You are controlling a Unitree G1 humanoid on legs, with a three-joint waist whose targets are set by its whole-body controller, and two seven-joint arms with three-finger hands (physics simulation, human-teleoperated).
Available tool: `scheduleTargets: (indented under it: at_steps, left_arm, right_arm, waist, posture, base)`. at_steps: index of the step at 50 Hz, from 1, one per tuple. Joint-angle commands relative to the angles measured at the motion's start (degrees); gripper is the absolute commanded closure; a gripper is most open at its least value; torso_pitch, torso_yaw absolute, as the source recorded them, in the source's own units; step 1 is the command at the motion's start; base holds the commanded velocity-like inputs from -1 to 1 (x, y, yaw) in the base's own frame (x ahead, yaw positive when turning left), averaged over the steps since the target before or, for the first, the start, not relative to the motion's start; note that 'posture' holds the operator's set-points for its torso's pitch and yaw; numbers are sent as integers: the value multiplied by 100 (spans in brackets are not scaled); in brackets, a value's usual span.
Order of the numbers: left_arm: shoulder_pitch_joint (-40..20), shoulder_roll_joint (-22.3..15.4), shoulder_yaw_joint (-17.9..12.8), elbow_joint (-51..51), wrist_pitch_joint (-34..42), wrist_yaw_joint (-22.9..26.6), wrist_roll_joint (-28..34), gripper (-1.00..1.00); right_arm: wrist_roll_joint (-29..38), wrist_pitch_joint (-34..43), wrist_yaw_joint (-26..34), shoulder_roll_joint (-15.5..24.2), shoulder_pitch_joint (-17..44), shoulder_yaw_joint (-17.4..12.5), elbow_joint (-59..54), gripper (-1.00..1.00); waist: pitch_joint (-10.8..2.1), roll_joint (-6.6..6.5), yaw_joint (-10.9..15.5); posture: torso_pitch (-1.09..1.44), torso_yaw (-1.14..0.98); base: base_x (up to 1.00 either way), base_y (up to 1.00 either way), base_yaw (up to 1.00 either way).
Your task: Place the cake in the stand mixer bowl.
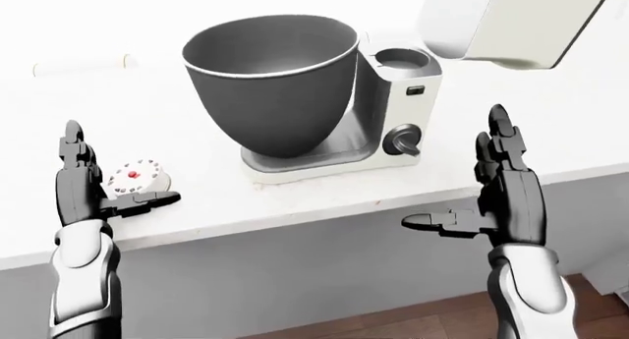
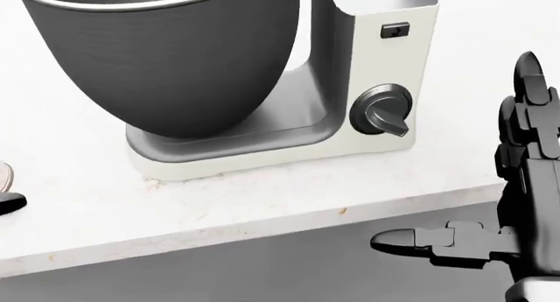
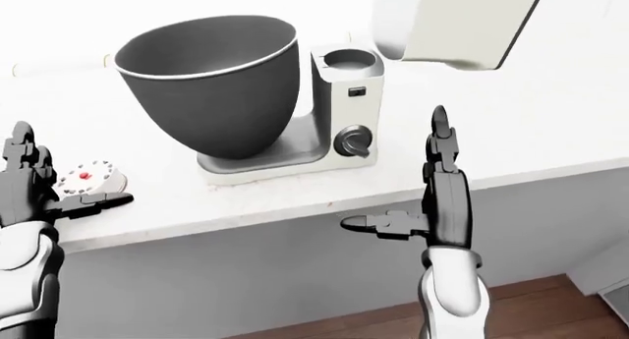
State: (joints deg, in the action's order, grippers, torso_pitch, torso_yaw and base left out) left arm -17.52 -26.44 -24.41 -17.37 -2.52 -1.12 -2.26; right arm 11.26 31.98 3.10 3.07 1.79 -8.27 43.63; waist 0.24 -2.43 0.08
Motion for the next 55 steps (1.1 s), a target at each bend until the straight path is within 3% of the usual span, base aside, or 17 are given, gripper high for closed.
scheduleTargets:
  at_steps: [1, 8, 13, 23, 24, 25, 27, 28, 30, 41, 55]
  left_arm:
    - [-15, -109, 16, -137, -35, -82, 252, -100]
    - [-100, -170, 75, -619, -157, -155, 227, -100]
    - [-155, -167, 65, -527, 475, 228, -358, -100]
    - [-166, -135, 216, -764, 578, 642, -435, -98]
    - [-175, -120, 243, -868, 562, 672, -408, -68]
    - [-170, -110, 264, -901, 567, 706, -388, -22]
    - [-158, -91, 275, -968, 547, 736, -366, -7]
    - [-153, -86, 283, -985, 564, 760, -362, 55]
    - [-159, -79, 299, -1038, 571, 794, -347, 97]
    - [-75, -19, 322, -1058, 577, 884, -336, 100]
    - [31, -91, -13, 630, 1653, 874, -346, 100]
  right_arm:
    - [21, -152, -16, 23, 104, 9, 218, -100]
    - [20, -169, -6, 23, 110, 10, 209, -100]
    - [14, -223, -10, 24, 108, 5, 169, -100]
    - [17, -280, -18, 21, 108, 14, 164, -100]
    - [20, -289, -21, 20, 111, 21, 149, -100]
    - [14, -299, -23, 18, 106, 13, 145, -100]
    - [14, -286, -20, 18, 105, 13, 169, -100]
    - [16, -286, -21, 19, 108, 15, 165, -100]
    - [7, -303, -25, 17, 109, 11, 145, -100]
    - [-15, -271, -30, 21, 114, 2, 194, -100]
    - [32, -111, 0, 18, 112, 8, 397, -100]
  waist:
    - [-37, 21, 6]
    - [-39, -20, -6]
    - [-48, -65, -17]
    - [-56, -135, -21]
    - [-58, -139, -21]
    - [-57, -139, -19]
    - [-65, -144, -14]
    - [-70, -147, -14]
    - [-80, -155, -13]
    - [-137, -151, -32]
    - [-124, -109, -54]
  posture:
    - [0, 0]
    - [0, 0]
    - [0, 0]
    - [0, 0]
    - [0, 0]
    - [0, 0]
    - [0, 0]
    - [0, 0]
    - [0, 0]
    - [0, 0]
    - [0, 0]
  base:
    - [0, 0, 0]
    - [0, 0, 0]
    - [0, 0, 0]
    - [0, 0, 0]
    - [0, 0, 0]
    - [0, 0, 0]
    - [0, 0, 0]
    - [0, 0, 0]
    - [0, 0, 0]
    - [0, 0, 0]
    - [0, 0, 0]
